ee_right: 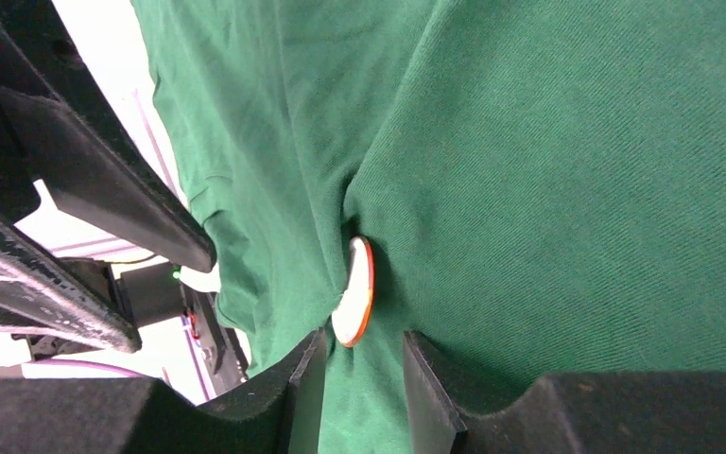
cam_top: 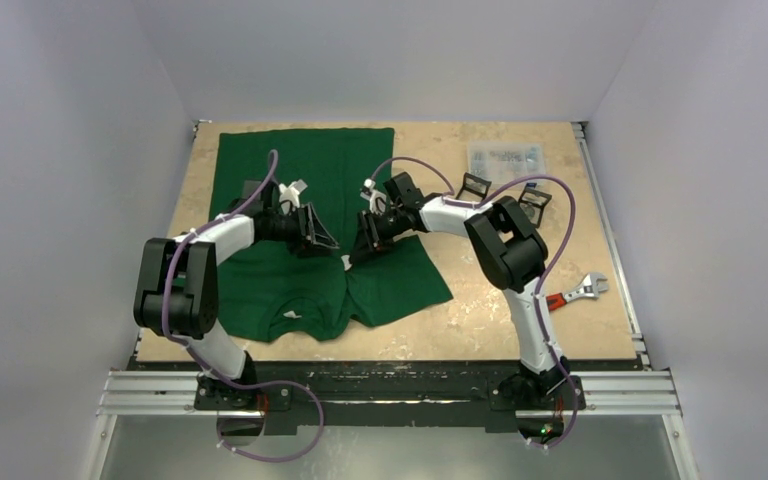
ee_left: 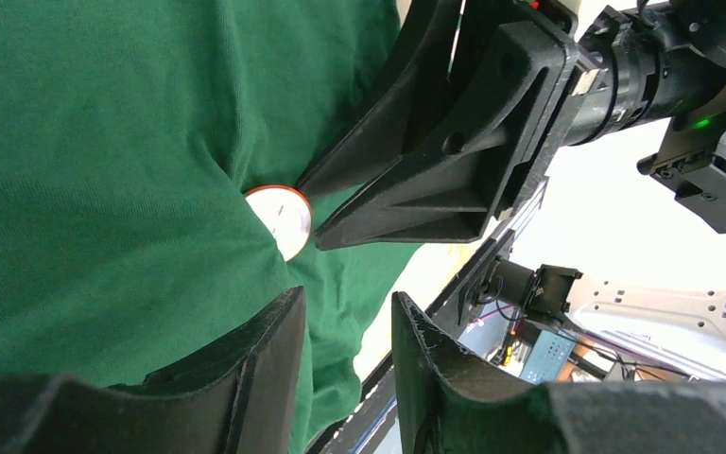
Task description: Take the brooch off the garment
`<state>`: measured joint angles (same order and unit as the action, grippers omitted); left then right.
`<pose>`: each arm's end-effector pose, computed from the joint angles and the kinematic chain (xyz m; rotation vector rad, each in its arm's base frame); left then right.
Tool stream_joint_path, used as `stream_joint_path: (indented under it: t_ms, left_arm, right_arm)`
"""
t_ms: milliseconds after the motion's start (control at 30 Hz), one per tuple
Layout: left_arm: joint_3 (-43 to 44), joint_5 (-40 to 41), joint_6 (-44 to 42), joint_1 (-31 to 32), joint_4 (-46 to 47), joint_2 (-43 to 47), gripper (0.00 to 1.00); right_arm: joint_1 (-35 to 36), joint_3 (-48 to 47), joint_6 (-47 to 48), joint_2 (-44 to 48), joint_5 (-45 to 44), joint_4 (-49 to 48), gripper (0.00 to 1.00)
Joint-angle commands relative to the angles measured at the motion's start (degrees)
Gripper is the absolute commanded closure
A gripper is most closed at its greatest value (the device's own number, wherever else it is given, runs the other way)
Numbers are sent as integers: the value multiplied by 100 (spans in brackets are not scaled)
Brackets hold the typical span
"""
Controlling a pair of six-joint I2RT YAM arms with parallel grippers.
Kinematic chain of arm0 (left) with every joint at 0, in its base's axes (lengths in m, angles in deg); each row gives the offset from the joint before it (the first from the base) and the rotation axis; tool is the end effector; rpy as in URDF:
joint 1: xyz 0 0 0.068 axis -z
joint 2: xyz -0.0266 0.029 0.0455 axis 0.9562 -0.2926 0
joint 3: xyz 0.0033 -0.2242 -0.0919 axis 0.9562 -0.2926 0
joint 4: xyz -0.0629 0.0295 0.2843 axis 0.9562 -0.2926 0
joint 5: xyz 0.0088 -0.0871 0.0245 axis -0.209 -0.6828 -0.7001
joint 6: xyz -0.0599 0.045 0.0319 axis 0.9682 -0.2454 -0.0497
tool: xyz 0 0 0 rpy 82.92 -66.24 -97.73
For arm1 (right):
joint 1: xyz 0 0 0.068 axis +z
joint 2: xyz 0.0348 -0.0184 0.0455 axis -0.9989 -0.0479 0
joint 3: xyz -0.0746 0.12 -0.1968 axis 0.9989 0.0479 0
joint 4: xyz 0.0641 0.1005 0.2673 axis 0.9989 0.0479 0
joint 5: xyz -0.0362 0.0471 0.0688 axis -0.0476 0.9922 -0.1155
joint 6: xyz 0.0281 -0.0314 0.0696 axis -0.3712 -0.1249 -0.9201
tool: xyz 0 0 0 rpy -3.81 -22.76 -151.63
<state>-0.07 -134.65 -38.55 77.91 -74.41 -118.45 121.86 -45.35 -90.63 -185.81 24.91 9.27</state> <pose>0.3431 -0.0827 0.0977 -0.2505 2.5789 -1.3274 0.3668 0.3158 0.0550 -0.5622 2.6064 1.4370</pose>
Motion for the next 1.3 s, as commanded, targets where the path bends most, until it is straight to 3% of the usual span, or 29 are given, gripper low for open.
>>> stream_joint_path:
  t_ms: [0,600,700,833,1033,1267]
  left_arm:
    - [-2,4,-177,-9,8,-76,62]
    - [-25,-22,-167,-9,98,-67,63]
    - [-40,-31,-201,-9,81,-27,63]
    - [-61,-43,-348,-14,43,50,60]
    - [-82,-240,-1063,-201,-102,225,48]
    - [-543,-199,-1617,-236,279,742,45]
  right_arm:
    - [14,-85,-174,87,230,-218,62]
    - [91,-57,-424,-66,610,-503,76]
    - [95,-59,-469,-108,609,-535,83]
    - [90,-36,-494,-138,523,-547,100]
    - [97,168,-66,92,516,-599,100]
    - [94,665,111,528,496,-1451,100]
